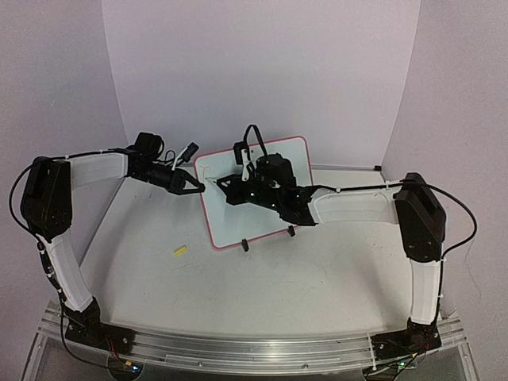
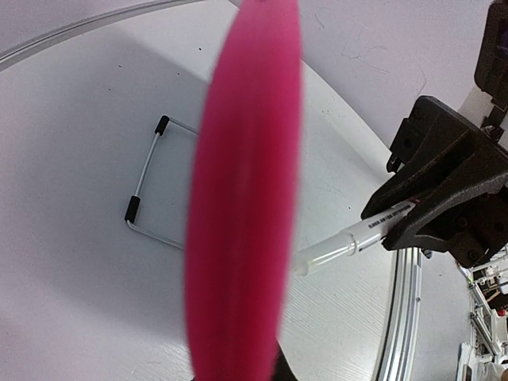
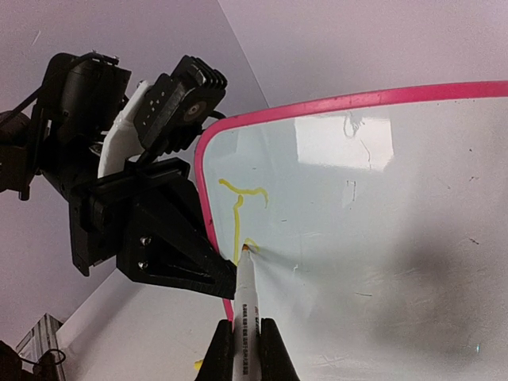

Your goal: Write a sentence on the whiteboard

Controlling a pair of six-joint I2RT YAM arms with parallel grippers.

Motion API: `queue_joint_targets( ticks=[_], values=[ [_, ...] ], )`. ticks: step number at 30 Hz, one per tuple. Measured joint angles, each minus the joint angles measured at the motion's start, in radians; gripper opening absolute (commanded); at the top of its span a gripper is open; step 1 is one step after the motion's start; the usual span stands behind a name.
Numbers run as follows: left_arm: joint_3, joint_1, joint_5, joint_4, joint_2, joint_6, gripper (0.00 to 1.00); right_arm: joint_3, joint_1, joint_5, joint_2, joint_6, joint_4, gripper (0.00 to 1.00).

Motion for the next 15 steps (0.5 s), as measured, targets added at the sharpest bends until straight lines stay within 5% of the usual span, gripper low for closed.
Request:
queue_joint_targets(
  ticks=[15],
  values=[
    [0.000,0.000,-0.001,0.000,0.000,0.000,0.00,-0.033,0.002,-0.012,-0.001,-0.003,0.003,0.00]
  ],
)
